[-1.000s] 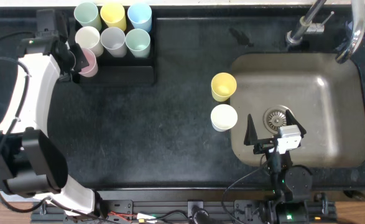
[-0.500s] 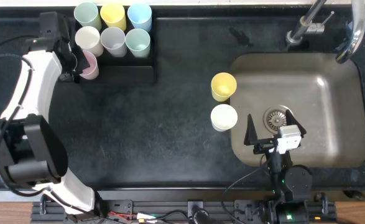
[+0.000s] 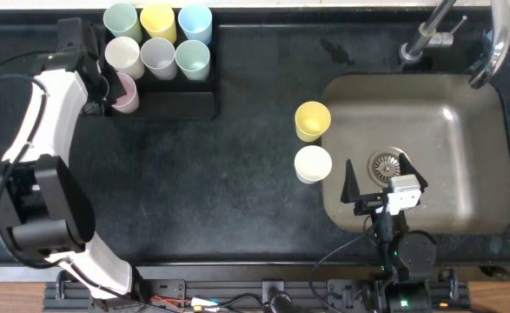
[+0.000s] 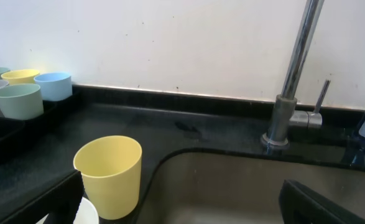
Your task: Store Cups
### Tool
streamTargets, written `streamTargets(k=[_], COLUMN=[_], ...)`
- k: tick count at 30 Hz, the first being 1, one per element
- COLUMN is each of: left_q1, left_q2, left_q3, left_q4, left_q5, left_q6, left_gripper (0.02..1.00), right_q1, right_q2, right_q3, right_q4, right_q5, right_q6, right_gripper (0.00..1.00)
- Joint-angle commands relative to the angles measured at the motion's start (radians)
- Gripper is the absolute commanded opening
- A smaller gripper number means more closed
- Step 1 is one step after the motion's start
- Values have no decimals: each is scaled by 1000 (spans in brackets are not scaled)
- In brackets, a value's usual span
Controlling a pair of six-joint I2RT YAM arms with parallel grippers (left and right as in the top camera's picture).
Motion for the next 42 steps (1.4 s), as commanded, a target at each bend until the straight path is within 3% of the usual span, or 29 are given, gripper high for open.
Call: streamTargets(k=[1, 7, 20, 24, 27, 32, 42], left_q1=[6, 6, 6, 5, -19, -143, -520], left_q2=[19, 18, -145, -256, -337, -378, -267], left_q3=[0, 0, 0, 0, 3, 5, 5], left_q4=[23, 37, 23, 7, 3, 27, 191], left_q5=[11, 10, -35, -22, 51, 82, 81], left_q6=[-11, -12, -60, -59, -48, -108, -294], left_gripper=[161, 343, 553, 772, 915, 952, 961], right_q1=[3, 3, 3, 3, 3, 3, 3], right_q2=[-11, -11, -11, -11, -11, -11, -11], right_q3=[-14, -14, -13, -14, -13, -13, -14], right_q4=[6, 6, 6, 6, 6, 6, 6], right_q5=[-3, -3, -3, -3, -3, -3, -3], right_q6=[0, 0, 0, 0, 0, 0, 0], right_gripper=[998, 996, 998, 996, 998, 996, 996])
